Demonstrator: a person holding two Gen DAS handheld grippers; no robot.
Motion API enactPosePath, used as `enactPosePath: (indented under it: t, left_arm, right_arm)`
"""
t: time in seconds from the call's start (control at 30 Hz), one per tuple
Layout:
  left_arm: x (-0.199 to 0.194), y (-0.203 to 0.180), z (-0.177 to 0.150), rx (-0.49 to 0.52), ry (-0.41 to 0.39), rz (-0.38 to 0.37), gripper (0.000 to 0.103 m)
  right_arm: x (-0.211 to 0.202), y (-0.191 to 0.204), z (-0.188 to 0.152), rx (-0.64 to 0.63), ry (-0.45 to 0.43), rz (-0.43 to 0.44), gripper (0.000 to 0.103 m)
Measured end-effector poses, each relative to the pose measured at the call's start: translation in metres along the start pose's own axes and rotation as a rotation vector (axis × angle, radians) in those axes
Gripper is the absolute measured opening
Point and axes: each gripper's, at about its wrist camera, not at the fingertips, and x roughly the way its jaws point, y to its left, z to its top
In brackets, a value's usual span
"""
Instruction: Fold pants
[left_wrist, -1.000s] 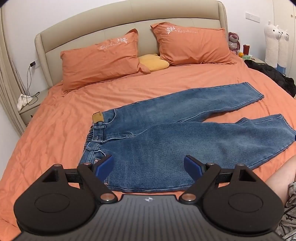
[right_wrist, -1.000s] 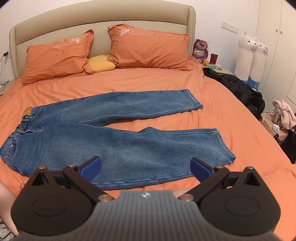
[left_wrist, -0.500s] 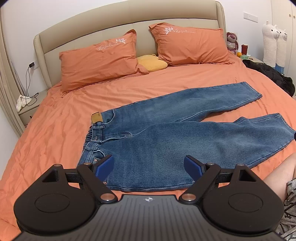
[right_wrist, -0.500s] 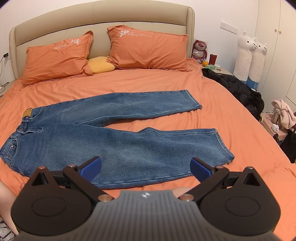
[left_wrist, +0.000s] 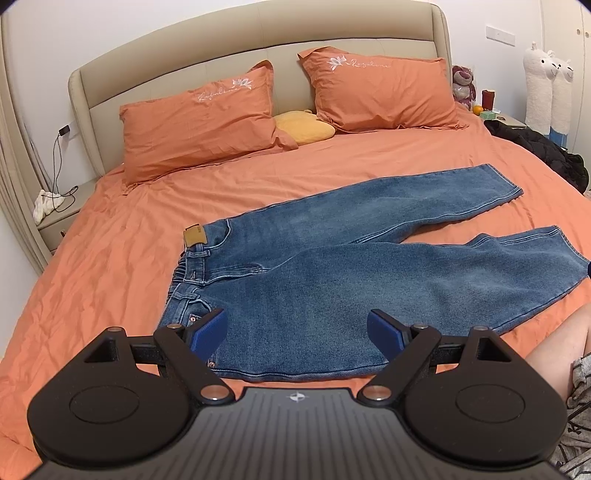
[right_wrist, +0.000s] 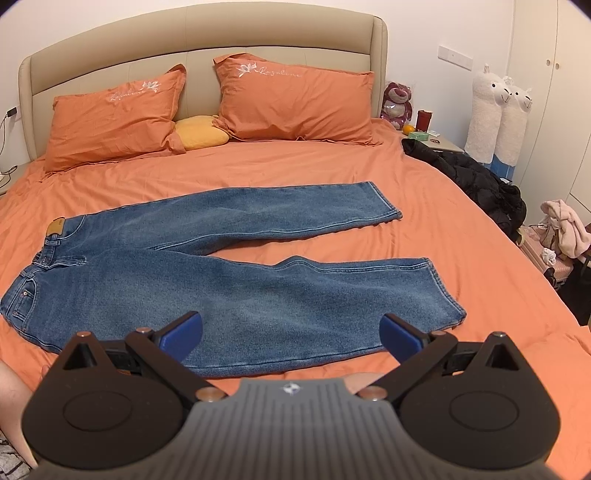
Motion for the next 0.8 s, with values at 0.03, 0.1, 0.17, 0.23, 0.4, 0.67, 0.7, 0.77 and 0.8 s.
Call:
enactPosePath:
  t: [0.03, 0.1, 0.17, 0.23, 0.4, 0.67, 0.7, 0.77, 0.8]
  left_arm:
    - [-0.0006, 0.0002, -0.0004, 0.001, 0.000, 0.000, 0.100]
    - [-0.0006, 0.0003, 0.0000, -0.001, 0.000, 0.000, 0.100]
    - [-0.0009, 0.0002, -0.0003, 0.000, 0.000, -0.001, 0.100]
    - [-0.0013, 0.0000, -0.0005, 0.001, 0.000, 0.000, 0.100]
    - [-0.0032, -0.0002, 0.0004, 0.003, -0.002, -0.001, 0.100]
    - [-0.0049, -0.0006, 0.0012, 0.004, -0.004, 0.001, 0.100]
    - [-0.0051, -0.0003, 0.0013, 0.003, -0.004, 0.000, 0.100]
    - [-0.0054, -0.0007, 0.0025, 0.001, -0.003, -0.001, 0.100]
    - [-0.0050, -0.0013, 0.0019, 0.003, -0.004, 0.001, 0.100]
  right_arm:
    - [-0.0007, -0.0003, 0.0003, -0.001, -0.001, 0.001, 0.098]
    - [-0.0021, -0.0001, 0.0008, -0.005, -0.003, 0.001, 0.098]
    - [-0.0034, 0.0005, 0.0013, -0.008, -0.005, 0.000, 0.098]
    - [-0.0040, 0.0000, 0.0016, -0.009, -0.007, 0.001, 0.098]
    - [-0.0045, 0.0004, -0.0005, -0.012, -0.010, 0.000, 0.098]
    - [-0.0065, 0.0011, 0.0005, -0.015, -0.010, -0.001, 0.098]
    - [-0.0072, 0.0013, 0.0009, -0.015, -0.011, -0.002, 0.098]
    - [-0.0084, 0.0015, 0.0013, -0.014, -0.013, -0.003, 0.098]
    - [-0.0088, 0.0015, 0.0017, -0.014, -0.013, -0.003, 0.098]
